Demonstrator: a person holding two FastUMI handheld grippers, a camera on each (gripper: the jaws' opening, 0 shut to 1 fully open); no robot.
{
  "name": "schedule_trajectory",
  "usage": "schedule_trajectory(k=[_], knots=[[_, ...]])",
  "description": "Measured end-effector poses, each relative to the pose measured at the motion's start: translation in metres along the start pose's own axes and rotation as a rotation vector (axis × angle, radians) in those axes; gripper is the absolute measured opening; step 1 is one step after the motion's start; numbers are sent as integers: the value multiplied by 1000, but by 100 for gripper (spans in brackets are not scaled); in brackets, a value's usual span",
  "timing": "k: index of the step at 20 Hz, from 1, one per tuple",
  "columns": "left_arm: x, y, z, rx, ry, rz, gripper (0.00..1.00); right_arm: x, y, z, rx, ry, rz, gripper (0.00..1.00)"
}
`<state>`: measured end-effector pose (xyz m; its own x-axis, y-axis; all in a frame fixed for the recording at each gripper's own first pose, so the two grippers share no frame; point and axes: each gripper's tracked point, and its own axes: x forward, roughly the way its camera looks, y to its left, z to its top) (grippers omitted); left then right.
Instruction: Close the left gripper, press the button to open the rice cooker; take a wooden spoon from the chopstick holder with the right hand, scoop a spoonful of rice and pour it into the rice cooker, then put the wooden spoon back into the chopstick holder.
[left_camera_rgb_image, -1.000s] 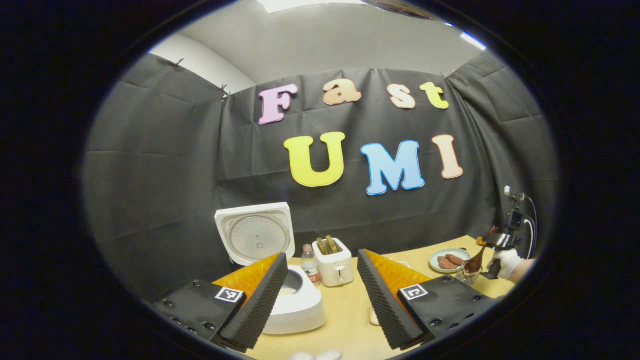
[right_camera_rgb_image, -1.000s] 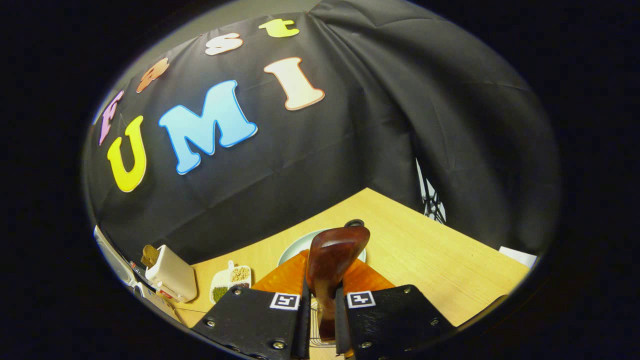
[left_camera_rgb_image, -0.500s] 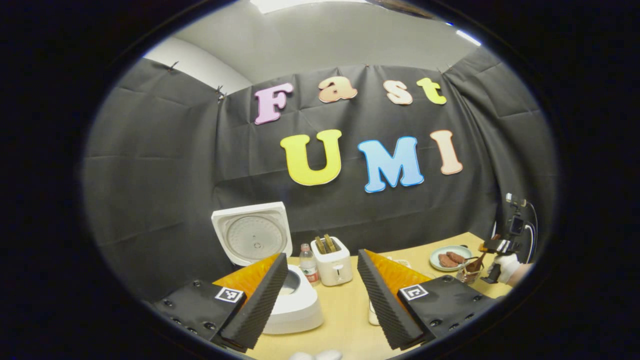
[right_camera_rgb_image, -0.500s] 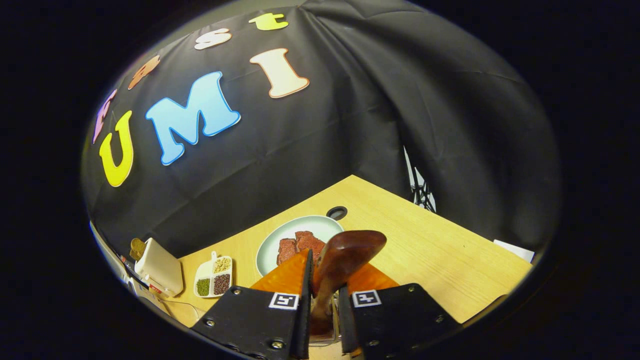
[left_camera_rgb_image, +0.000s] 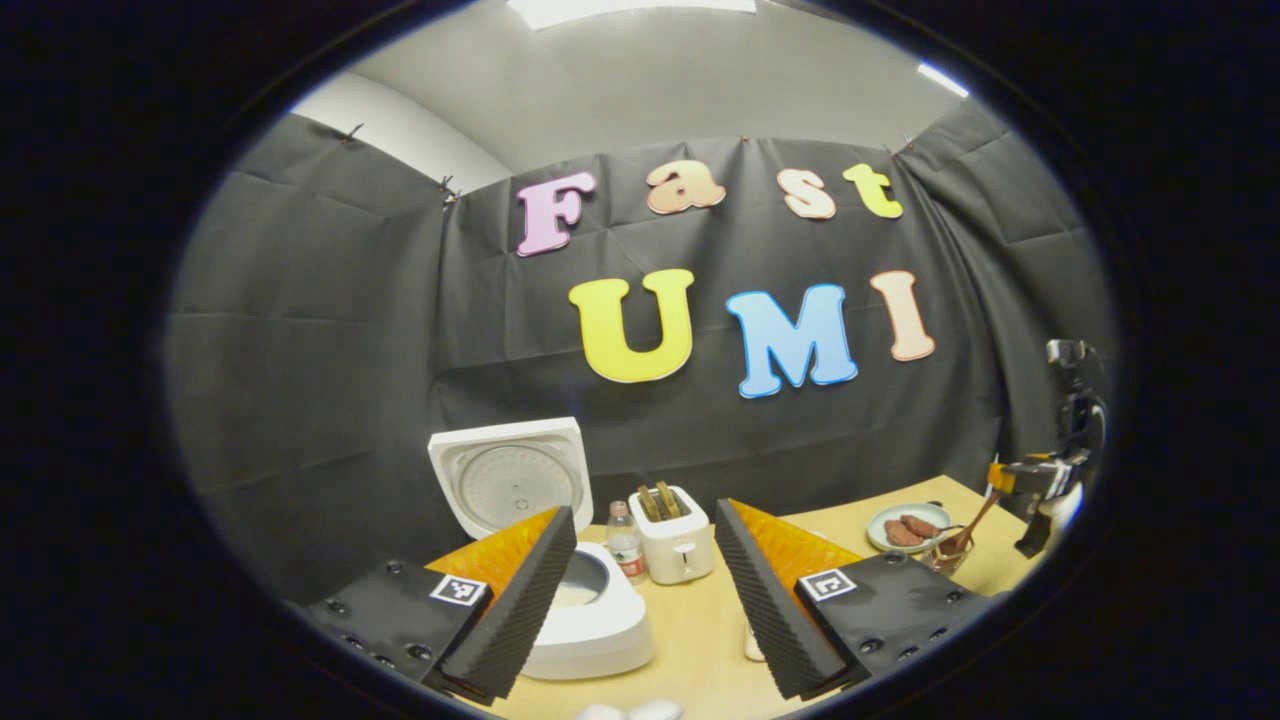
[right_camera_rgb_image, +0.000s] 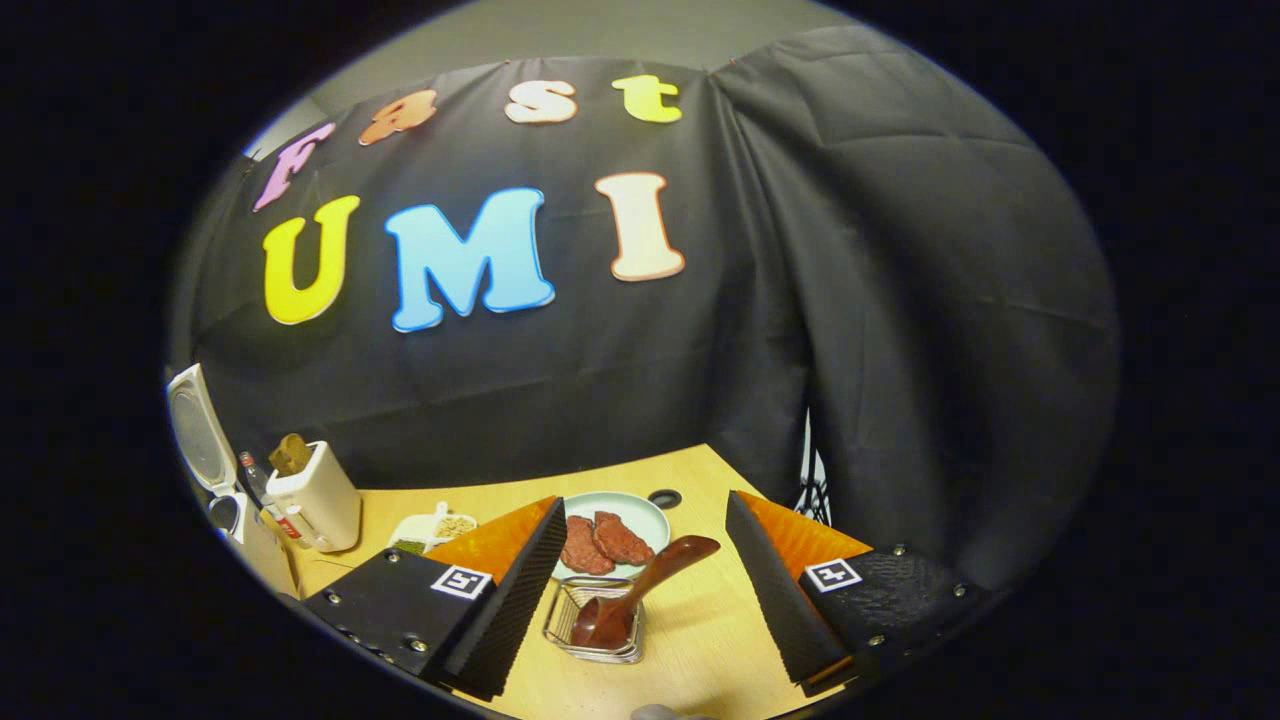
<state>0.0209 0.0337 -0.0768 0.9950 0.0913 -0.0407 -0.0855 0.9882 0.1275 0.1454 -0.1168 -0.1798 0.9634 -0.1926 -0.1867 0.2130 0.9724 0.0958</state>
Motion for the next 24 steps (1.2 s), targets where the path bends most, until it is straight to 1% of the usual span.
schedule_trajectory(k=[3, 4, 5, 8, 10, 11, 12, 14, 15, 16, 19, 21, 24], knots=[[22, 20, 17, -21, -26, 25, 96, -54, 45, 41, 0, -71, 117, 98], [30, 25, 21, -29, -31, 30, 99, -73, 58, 46, -2, -84, 147, 98], [37, 30, 26, -40, -34, 33, 96, -91, 71, 51, -31, -107, 178, 98], [53, 41, 35, -59, -40, 41, 96, -132, 103, 61, -154, -142, 248, 98], [64, 52, 39, -59, -45, 53, 98, -150, 125, 58, -163, -121, 301, 98], [71, 60, 41, -57, -42, 65, 98, -157, 131, 59, -155, -114, 314, 94], [77, 67, 42, -71, -38, 75, 98, -160, 134, 62, -146, -114, 323, 96], [98, 84, 49, -98, -28, 88, 99, -164, 138, 66, -137, -112, 323, 95], [111, 95, 51, -102, -24, 99, 96, -164, 138, 69, -137, -114, 320, 95], [126, 103, 55, -106, -19, 104, 96, -164, 140, 70, -141, -112, 320, 95], [181, 133, 71, -117, -13, 130, 98, -161, 145, 79, -152, -122, 323, 95], [219, 153, 83, -91, -26, 169, 98, -158, 142, 77, -157, -113, 311, 95], [274, 167, 79, -113, 11, 175, 96, -153, 146, 75, -155, -89, 313, 95]])
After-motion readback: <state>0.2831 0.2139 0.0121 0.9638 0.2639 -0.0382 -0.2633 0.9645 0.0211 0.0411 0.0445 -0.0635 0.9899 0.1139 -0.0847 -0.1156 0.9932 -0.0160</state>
